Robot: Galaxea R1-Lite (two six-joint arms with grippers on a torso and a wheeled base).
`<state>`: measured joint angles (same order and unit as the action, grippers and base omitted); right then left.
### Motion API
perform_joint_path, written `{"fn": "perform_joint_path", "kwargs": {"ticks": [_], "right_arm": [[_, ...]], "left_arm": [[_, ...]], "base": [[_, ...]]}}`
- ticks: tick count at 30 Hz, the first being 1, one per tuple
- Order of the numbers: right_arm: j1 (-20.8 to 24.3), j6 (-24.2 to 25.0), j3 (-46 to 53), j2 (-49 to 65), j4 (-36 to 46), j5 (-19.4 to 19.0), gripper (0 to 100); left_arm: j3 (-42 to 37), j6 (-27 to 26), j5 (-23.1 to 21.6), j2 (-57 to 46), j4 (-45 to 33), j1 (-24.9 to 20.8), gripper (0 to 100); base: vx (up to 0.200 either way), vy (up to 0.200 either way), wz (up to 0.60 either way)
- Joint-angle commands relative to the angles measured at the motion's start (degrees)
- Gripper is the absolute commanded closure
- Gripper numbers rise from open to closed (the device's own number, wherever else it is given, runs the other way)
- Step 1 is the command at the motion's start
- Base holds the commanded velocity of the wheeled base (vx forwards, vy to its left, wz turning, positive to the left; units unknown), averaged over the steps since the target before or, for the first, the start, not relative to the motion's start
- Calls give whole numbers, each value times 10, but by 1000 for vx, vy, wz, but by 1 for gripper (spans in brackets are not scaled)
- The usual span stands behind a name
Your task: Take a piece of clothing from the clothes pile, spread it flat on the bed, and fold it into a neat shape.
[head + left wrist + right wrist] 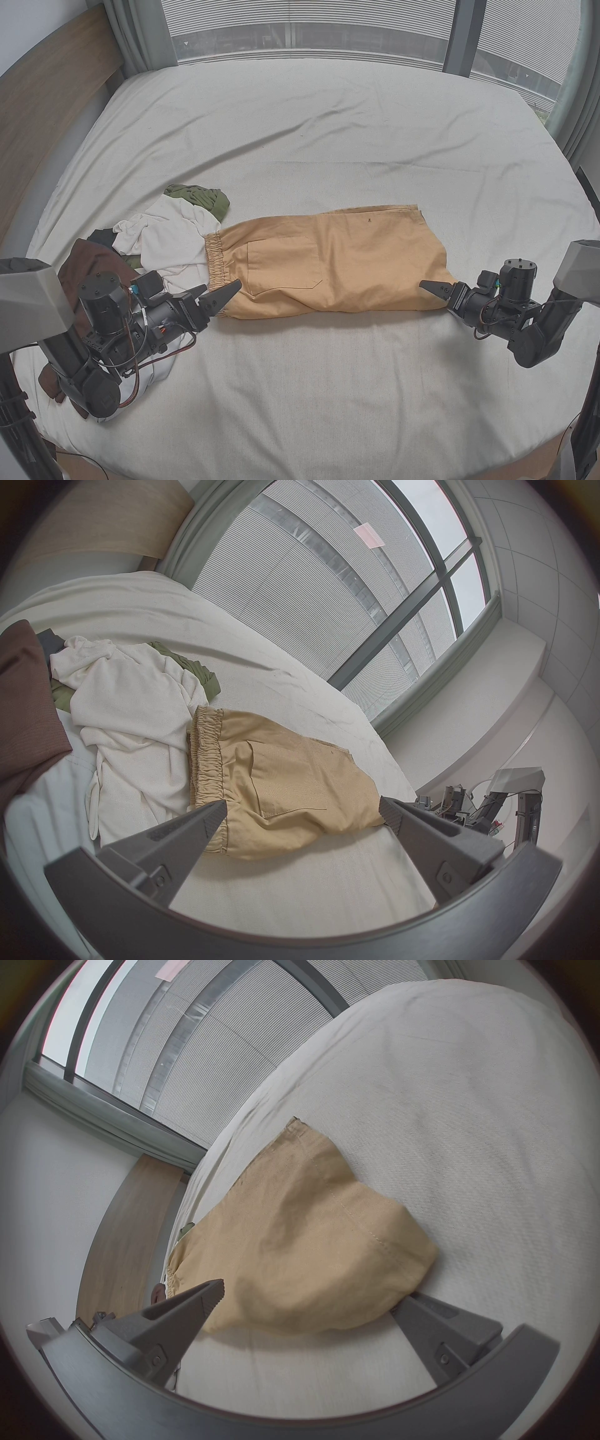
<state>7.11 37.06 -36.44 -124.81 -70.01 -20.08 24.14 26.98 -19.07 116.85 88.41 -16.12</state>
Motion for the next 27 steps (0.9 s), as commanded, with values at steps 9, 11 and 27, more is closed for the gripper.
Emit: {"fn": "perform_joint_path", "kwargs": {"ticks": [9, 11, 27], "right_arm": [[19, 2, -49, -71, -55, 21, 0], [23, 2, -51, -75, -55, 20, 0], [46, 26, -86, -116, -108, 50, 100]], "left_arm": [[4, -1, 0, 4, 1, 4, 0], [4, 0, 0, 4, 1, 4, 0], [6, 0, 0, 5, 1, 4, 0]], "base": [[0, 0, 0], [0, 0, 0], [0, 0, 0]]}}
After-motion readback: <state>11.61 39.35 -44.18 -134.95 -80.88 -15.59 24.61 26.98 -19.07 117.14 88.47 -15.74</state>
